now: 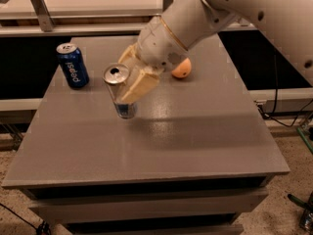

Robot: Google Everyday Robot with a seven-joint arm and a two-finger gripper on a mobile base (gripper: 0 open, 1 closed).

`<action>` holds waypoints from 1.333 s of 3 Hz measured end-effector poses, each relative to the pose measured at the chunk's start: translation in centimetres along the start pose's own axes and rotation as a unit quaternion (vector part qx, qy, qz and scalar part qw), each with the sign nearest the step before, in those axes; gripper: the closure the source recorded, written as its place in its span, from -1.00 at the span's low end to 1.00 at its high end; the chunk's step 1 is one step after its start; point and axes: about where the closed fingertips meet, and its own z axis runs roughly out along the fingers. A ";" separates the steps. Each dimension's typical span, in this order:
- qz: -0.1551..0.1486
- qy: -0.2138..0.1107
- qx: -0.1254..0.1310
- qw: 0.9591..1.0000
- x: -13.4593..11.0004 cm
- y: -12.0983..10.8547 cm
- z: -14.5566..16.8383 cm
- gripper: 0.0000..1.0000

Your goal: Move redbull can near pepsi can

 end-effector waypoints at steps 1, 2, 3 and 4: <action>-0.007 0.018 0.009 1.000 -0.2 -4.6 -0.4 1.00; 0.006 0.007 0.022 1.000 1.1 -8.8 -0.2 1.00; 0.025 -0.028 0.044 0.998 2.9 -11.6 0.5 1.00; 0.055 -0.069 0.088 0.992 4.7 -14.3 1.5 1.00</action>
Offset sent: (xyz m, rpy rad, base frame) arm 0.1383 0.0283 0.0096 0.0423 -0.0012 -0.0845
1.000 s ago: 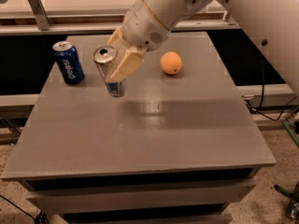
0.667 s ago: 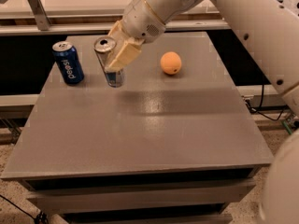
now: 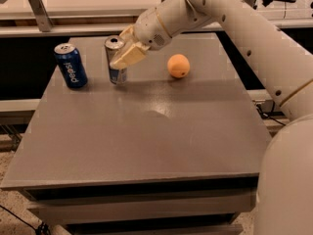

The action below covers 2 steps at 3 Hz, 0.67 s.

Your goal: Move redbull can near pepsi can

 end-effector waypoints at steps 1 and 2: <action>0.021 -0.007 0.007 1.000 0.7 -1.6 1.3 0.65; 0.040 -0.015 0.000 0.999 0.7 -2.4 3.0 0.20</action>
Offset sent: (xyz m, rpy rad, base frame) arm 0.0377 0.0374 -0.0209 0.0474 0.1178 -0.0551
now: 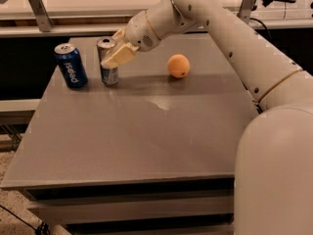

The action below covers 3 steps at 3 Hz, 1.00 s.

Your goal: Move redbull can near pepsi can

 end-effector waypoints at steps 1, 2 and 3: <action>0.007 0.014 -0.016 1.000 -0.5 -0.2 1.8 -0.26; 0.012 0.033 -0.031 0.999 -0.9 -0.1 3.2 -0.74; 0.014 0.053 -0.038 0.998 -1.2 0.3 3.7 -1.00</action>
Offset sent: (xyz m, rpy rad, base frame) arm -0.0015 0.0428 -0.0096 -0.1294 0.0621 0.0352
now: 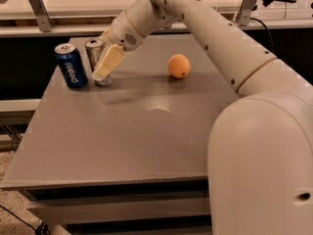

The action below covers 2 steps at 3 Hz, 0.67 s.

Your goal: Move redbull can near pepsi can

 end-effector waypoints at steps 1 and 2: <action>-0.001 0.019 0.012 1.000 -0.3 0.7 -1.6 -1.00; 0.002 0.037 0.044 0.998 -0.4 2.5 -5.2 -1.00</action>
Offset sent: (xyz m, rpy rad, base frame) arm -0.0476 -0.0963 0.0616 -0.0922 -0.1132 -0.1678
